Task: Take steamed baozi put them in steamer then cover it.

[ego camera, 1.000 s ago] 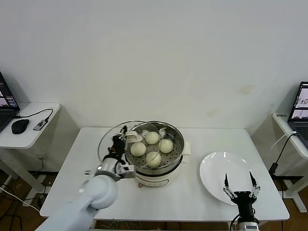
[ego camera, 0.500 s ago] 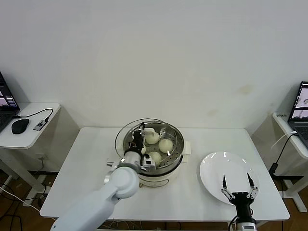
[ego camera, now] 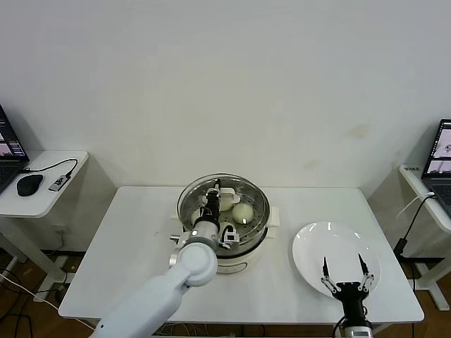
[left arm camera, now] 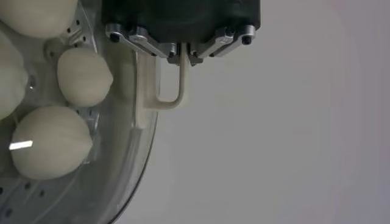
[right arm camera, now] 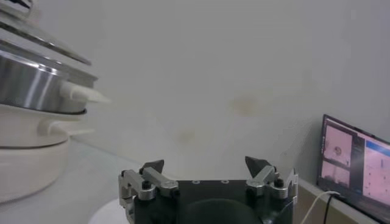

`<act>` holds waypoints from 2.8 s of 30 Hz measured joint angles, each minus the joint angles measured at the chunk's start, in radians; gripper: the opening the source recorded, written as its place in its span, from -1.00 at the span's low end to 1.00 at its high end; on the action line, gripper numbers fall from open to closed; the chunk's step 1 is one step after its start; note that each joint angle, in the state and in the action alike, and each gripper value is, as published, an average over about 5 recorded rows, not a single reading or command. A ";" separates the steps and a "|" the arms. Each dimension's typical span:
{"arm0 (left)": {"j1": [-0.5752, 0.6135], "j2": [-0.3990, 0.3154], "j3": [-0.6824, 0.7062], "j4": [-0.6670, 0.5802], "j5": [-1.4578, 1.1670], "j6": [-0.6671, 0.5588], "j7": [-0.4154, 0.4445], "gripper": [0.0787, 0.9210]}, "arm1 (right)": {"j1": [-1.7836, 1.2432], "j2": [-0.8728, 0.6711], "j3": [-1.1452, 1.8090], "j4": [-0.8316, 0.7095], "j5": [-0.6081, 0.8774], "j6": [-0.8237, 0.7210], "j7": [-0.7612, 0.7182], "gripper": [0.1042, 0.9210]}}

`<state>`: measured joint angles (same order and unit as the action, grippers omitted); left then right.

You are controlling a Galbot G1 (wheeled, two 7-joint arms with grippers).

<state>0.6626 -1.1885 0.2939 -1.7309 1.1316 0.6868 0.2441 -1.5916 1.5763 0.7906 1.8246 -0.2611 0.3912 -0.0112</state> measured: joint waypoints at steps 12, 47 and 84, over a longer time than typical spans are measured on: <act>0.008 -0.032 0.006 0.031 0.034 -0.006 0.001 -0.83 | 0.000 0.000 -0.003 -0.007 -0.005 0.003 0.001 0.76; 0.100 0.031 -0.047 -0.111 -0.047 -0.025 -0.048 0.42 | 0.000 0.001 -0.015 -0.015 -0.021 0.005 -0.001 0.76; 1.069 -0.028 -0.725 -0.358 -1.256 -0.719 -0.428 0.77 | -0.151 -0.140 -0.167 0.086 0.220 -0.111 -0.043 0.76</act>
<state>1.7314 -1.2163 -0.4307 -2.0887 -0.1243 -0.0323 -0.1841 -1.7422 1.4360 0.6234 1.9105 -0.0412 0.2806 -0.0538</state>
